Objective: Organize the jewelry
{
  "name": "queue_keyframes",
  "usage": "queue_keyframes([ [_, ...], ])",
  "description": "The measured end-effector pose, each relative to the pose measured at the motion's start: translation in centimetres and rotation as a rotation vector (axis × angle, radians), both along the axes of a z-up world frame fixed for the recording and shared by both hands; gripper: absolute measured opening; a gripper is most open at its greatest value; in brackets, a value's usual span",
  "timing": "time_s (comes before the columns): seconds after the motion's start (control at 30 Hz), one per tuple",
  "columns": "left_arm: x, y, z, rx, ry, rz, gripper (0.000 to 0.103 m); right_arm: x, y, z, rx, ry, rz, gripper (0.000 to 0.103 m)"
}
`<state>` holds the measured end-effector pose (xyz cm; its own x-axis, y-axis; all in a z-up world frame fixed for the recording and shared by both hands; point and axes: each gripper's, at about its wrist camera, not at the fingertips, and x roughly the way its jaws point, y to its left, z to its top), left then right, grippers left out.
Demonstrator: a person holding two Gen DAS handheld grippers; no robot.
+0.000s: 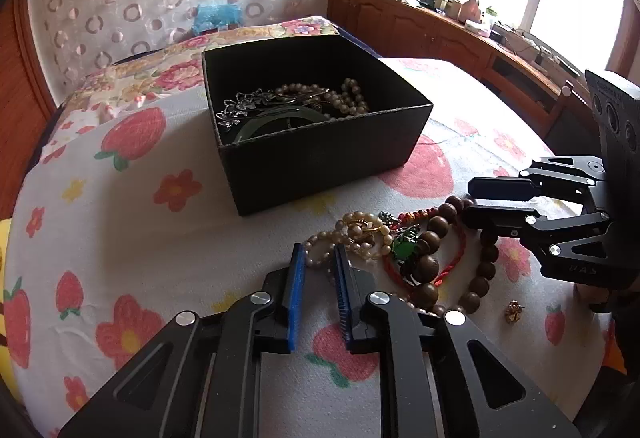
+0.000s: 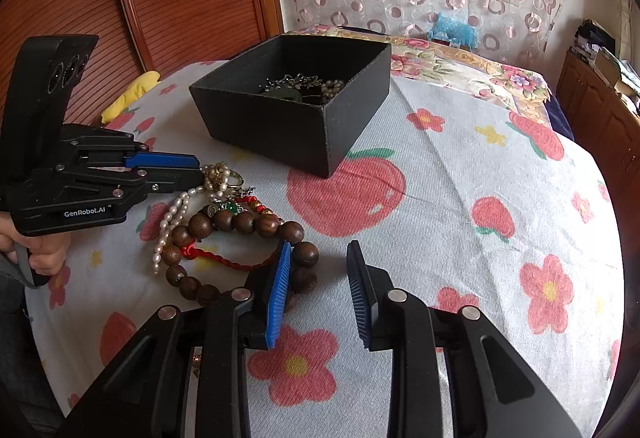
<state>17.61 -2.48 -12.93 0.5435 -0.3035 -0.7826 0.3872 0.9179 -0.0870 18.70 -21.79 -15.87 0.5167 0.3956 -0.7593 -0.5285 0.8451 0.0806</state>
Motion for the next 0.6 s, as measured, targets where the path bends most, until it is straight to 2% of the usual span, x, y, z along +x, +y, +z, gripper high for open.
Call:
queue_keyframes([
  [0.23, 0.1, 0.1, 0.1, -0.008, -0.003, 0.009, 0.008, 0.0, -0.2, 0.0, -0.001, -0.002, -0.001, 0.031],
  [0.3, 0.1, 0.2, 0.2, -0.012, -0.007, 0.015, 0.004, 0.0, -0.1, 0.0, 0.000, -0.001, -0.001, 0.031],
  [0.5, -0.5, 1.2, 1.7, -0.041, -0.037, 0.042, 0.003, 0.0, -0.1, 0.1, -0.007, -0.006, 0.001, 0.031],
  [0.57, -0.9, 1.5, 2.5, -0.053, -0.054, 0.044, 0.003, 0.0, -0.1, 0.1, -0.003, -0.003, 0.008, 0.026],
  [0.6, -1.1, 1.5, 2.8, -0.057, -0.062, 0.046, 0.003, -0.1, -0.1, 0.2, 0.002, 0.001, 0.013, 0.018],
])
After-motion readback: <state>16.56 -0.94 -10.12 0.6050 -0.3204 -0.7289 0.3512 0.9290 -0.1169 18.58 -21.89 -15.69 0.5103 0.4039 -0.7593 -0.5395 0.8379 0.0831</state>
